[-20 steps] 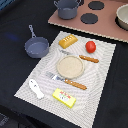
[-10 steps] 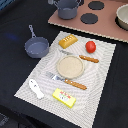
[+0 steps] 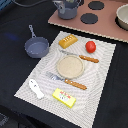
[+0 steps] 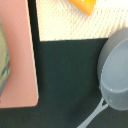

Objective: Interact with the objects in diverse but meaningful ways.

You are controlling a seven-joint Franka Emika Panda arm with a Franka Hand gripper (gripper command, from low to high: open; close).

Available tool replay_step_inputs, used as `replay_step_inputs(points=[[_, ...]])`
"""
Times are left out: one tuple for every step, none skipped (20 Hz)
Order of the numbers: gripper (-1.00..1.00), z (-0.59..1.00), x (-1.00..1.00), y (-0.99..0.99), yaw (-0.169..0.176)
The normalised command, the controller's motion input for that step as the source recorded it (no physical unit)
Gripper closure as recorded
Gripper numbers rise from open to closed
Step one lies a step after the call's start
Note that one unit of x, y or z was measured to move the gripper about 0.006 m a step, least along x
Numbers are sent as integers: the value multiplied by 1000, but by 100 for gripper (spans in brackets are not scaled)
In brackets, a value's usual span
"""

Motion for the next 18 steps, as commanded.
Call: replay_step_inputs(points=[[-100,-269,377,-294,85],[-100,-274,354,-254,109],[-100,-223,309,-209,151],[-100,-214,286,-171,155],[-100,-243,203,-160,154],[-100,-277,166,-134,160],[-100,-249,151,-86,169],[-100,-251,137,-34,183],[-100,-226,120,-6,191],[-100,-206,143,0,197],[-100,-197,146,0,190],[-100,-180,171,0,171],[-100,-186,114,0,153],[-100,-197,83,0,149],[-100,-217,86,0,158],[-100,-229,129,6,156],[-100,-251,106,0,156],[-100,-277,69,0,144]])
